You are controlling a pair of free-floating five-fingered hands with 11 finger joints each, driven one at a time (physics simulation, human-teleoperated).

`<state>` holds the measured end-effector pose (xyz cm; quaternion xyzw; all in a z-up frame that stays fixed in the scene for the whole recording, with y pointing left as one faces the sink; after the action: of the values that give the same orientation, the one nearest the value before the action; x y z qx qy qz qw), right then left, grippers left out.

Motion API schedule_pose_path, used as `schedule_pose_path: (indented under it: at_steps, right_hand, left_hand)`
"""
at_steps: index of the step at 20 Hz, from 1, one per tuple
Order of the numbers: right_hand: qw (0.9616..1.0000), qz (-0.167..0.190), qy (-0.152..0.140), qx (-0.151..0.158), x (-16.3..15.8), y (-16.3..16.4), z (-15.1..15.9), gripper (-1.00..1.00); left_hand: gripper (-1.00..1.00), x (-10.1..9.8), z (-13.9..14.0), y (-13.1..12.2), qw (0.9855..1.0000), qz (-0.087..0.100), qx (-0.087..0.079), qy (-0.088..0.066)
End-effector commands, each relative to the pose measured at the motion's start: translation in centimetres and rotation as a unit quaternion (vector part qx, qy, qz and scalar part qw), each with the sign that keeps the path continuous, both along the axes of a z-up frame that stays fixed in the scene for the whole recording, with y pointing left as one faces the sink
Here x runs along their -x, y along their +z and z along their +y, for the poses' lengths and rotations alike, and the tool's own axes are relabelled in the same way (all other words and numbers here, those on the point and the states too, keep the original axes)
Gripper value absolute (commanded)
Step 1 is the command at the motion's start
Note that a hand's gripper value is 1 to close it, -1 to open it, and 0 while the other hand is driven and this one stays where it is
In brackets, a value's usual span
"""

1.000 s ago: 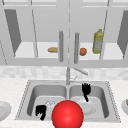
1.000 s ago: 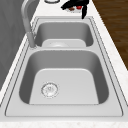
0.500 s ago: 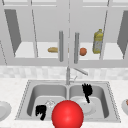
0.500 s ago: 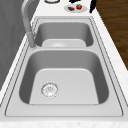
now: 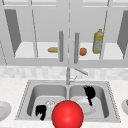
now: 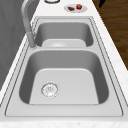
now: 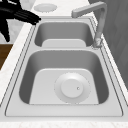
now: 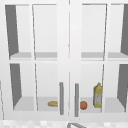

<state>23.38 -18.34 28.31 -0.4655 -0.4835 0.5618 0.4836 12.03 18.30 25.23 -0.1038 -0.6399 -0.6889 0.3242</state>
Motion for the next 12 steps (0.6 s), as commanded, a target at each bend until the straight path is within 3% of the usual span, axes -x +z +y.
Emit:
schedule_pose_path:
  at_steps: [1, 12]
  right_hand:
    - [0.9996, 0.015, 0.014, -0.019, 2.2, 1.4, -0.6, -1.00]
    - [0.9984, 0.045, 0.009, -0.034, 9.3, 4.3, -2.3, -1.00]
  left_hand:
    - [0.00, 0.0, 0.0, 0.0, 1.0000, 0.000, 0.000, 0.000]
    - [0.00, 0.0, 0.0, 0.0, 1.0000, 0.000, 0.000, 0.000]
